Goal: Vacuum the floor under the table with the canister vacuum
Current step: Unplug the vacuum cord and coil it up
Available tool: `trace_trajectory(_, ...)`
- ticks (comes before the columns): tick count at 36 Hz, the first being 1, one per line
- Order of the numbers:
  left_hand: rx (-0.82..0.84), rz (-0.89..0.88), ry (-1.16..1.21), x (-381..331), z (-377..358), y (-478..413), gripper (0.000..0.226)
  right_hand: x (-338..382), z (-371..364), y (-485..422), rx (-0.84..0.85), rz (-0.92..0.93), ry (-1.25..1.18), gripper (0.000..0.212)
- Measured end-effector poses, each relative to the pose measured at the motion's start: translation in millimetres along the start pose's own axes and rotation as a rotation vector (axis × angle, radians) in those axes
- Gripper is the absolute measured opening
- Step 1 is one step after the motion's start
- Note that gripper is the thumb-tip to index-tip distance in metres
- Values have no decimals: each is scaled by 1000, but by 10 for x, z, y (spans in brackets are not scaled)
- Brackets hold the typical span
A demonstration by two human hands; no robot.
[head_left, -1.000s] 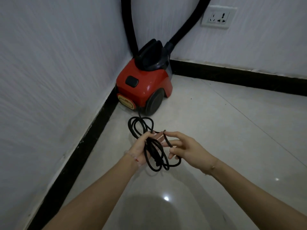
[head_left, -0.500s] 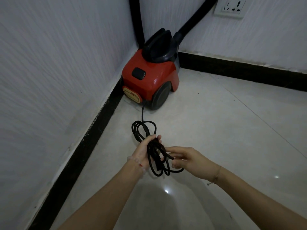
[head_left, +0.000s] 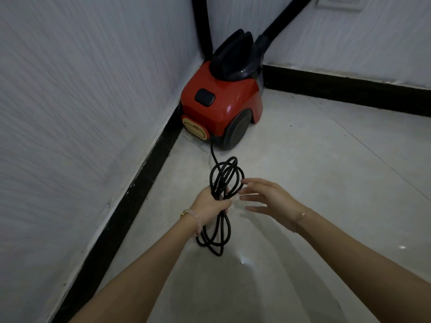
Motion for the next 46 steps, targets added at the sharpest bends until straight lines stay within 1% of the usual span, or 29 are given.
trace_trajectory(2, 0, -17, -64, 5, 38, -2, 19, 9, -15, -55, -31, -12, 10, 19)
trace_trajectory(3, -4, -48, -144, 3, 58, -7, 18, 12, -15, -79, -56, -14, 23, 19)
trace_trajectory(4, -11, -91, -279, -9, 83, -11, 18, 15, -10, -102, -84, -13, 33, 19)
trace_trajectory(5, -13, -139, -471, -22, 111, -24, 21, 14, -1, -131, -112, -10, 39, 20)
trace_trajectory(7, -32, -226, -921, -31, 169, -74, 33, 18, 20, -180, -157, -6, 20, 22)
trace_trajectory(8, -62, -296, -1114, -37, 191, -100, 35, 21, 33, -201, -173, -8, -3, 23)
trace_trajectory(10, -99, -536, -1374, -36, 224, -159, 32, 35, 64, -238, -188, -8, -39, 25)
trace_trajectory(11, -84, -635, -1446, -18, 240, -189, 33, 42, 76, -258, -181, -4, -42, 26)
trace_trajectory(13, -82, -724, -1531, 27, 288, -277, 37, 45, 90, -297, -137, 9, -18, 29)
trace_trajectory(16, -23, -729, -1590, 51, 367, -355, 30, 10, 61, -363, -15, 25, 122, 41)
trace_trajectory(20, 39, -736, -1590, 109, 455, -507, 32, -128, -121, -469, 107, 58, 452, 62)
trace_trajectory(22, 73, -767, -1579, 151, 503, -588, 27, -217, -217, -539, 111, 112, 617, 60)
trace_trajectory(24, 113, -739, -1610, 182, 547, -657, 28, -268, -279, -596, 64, 200, 758, 54)
trace_trajectory(28, 132, -651, -1631, 196, 637, -787, 32, -327, -391, -701, -60, 382, 1010, 60)
trace_trajectory(30, 117, -628, -1594, 163, 675, -832, 34, -330, -454, -753, -118, 448, 1085, 57)
trace_trajectory(33, 110, -620, -1536, 134, 708, -866, 36, -366, -522, -837, -152, 482, 1153, 54)
trace_trajectory(36, 92, -630, -1537, 166, 744, -857, 35, -428, -543, -900, -205, 490, 1233, 58)
trace_trajectory(38, 58, -644, -1550, 212, 763, -852, 35, -482, -568, -932, -249, 531, 1282, 59)
trace_trajectory(40, 34, -662, -1564, 237, 760, -857, 33, -518, -591, -923, -338, 543, 1272, 63)
trace_trajectory(42, 24, -675, -1579, 244, 749, -873, 30, -494, -626, -836, -462, 566, 1263, 68)
trace_trajectory(44, 34, -684, -1588, 262, 751, -898, 30, -450, -653, -741, -533, 679, 1278, 71)
trace_trajectory(46, 58, -690, -1586, 265, 749, -913, 25, -414, -687, -703, -496, 819, 1305, 68)
Point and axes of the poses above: each hand's wrist, its own y-axis away from the middle knuckle, its own z-axis out of the back of the hand, x = y × z, the point moved 1 cm from there along -y, towards the middle knuckle, and after that the axes turned 9 degrees about y, right-handed, at the moved point
